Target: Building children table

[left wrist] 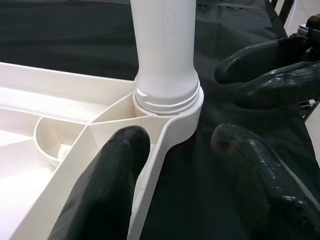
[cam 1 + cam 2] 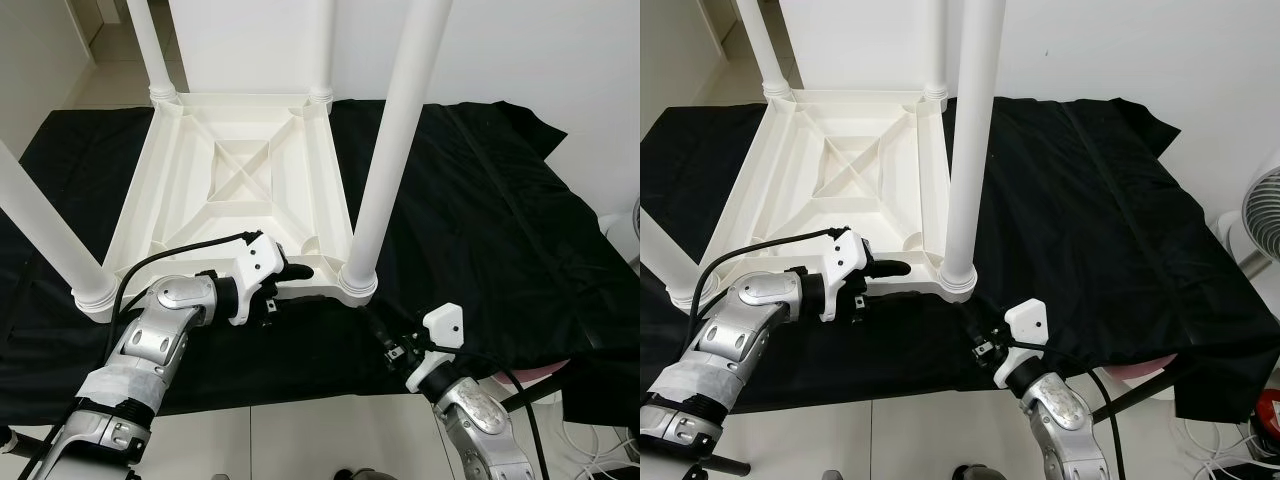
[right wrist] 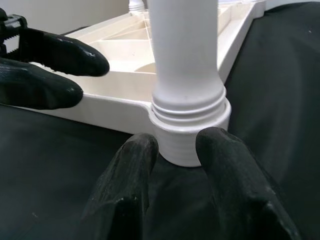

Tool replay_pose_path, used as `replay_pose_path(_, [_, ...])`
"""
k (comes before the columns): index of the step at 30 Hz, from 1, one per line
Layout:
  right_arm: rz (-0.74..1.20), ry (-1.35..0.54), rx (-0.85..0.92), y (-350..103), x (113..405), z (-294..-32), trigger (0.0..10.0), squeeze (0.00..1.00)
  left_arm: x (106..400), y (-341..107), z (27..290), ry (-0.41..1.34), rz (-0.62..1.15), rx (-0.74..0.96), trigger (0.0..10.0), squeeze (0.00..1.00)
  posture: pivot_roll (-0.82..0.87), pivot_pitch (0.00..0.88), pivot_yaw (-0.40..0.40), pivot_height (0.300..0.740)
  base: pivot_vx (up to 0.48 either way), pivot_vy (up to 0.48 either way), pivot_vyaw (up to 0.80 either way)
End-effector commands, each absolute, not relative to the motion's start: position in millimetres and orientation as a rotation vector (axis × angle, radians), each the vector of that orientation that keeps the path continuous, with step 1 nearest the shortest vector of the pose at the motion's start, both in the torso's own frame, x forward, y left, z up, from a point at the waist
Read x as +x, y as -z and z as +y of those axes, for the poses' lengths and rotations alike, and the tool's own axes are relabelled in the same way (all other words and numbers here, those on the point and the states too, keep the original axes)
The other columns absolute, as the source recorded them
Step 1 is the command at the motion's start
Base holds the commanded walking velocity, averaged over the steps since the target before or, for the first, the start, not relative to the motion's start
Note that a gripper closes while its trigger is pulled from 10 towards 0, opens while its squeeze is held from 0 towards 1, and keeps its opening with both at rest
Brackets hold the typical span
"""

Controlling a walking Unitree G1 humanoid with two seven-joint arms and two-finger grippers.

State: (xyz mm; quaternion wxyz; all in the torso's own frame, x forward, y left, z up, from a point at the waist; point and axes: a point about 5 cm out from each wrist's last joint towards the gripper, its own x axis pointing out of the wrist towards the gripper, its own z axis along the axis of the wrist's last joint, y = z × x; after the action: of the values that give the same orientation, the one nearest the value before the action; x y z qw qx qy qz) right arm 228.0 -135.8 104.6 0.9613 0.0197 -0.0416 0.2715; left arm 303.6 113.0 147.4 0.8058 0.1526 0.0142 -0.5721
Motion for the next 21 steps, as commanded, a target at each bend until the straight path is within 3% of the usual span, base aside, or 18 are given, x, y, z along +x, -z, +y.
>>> replay_pose_path(1, [-0.074,-0.544,0.053,-103.6,225.7,-137.3,10.0,0.00,305.9,-156.0,114.4,1.147,-0.020,0.318,10.0,0.00,-0.07,0.070,-0.009,0.740,0.000,0.000,0.00])
replay_pose_path(13, [-0.071,-0.554,0.048,-105.4,225.2,-135.2,10.0,0.00,325.5,-131.0,120.2,1.002,0.088,0.472,10.0,0.00,-0.07,0.065,-0.012,0.740,0.000,0.000,0.00])
replay_pose_path(21, [-0.062,-0.540,0.037,-104.0,223.3,-138.4,10.0,0.00,337.4,-125.7,124.2,0.901,0.117,0.465,10.0,0.00,-0.08,0.065,-0.005,0.740,0.000,0.000,0.00])
